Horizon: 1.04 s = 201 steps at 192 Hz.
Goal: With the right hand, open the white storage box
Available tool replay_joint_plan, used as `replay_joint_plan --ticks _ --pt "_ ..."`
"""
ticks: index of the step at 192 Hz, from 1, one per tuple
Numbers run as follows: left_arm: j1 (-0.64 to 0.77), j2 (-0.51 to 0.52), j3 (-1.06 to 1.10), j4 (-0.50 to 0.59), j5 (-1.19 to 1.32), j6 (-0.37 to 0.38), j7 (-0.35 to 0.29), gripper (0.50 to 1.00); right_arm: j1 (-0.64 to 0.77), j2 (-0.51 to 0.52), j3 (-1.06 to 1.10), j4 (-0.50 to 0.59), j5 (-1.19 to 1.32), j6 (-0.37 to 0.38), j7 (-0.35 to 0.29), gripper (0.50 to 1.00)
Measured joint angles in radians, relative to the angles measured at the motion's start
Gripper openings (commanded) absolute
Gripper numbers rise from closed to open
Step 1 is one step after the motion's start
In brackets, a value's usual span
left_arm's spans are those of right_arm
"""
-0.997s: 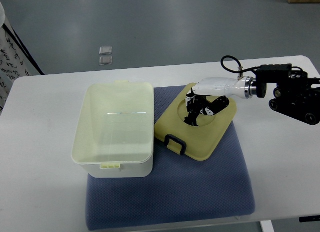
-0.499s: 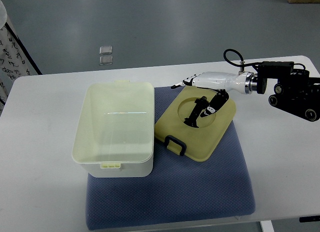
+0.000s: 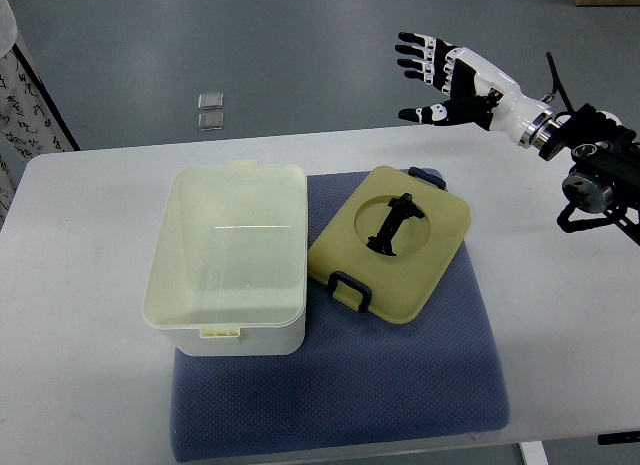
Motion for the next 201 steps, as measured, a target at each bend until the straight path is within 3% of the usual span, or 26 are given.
replay_joint_plan --ticks 28,96,133,201 --pt "0.000 0.000 0.000 0.000 0.000 0.000 0.000 1.000 -0.024 0.038 0.010 -0.072 0.168 -0.054 -0.058 0.924" --pt "0.000 0.000 0.000 0.000 0.000 0.000 0.000 1.000 -0.041 0.051 0.009 -0.100 0.496 -0.057 -0.081 0.928" --pt "0.000 0.000 0.000 0.000 0.000 0.000 0.001 1.000 -0.063 0.113 0.023 -0.101 0.544 -0.091 -0.071 0.930" --pt "0.000 0.000 0.000 0.000 0.000 0.000 0.001 1.000 -0.091 0.124 0.026 -0.113 0.547 -0.169 -0.065 0.930"
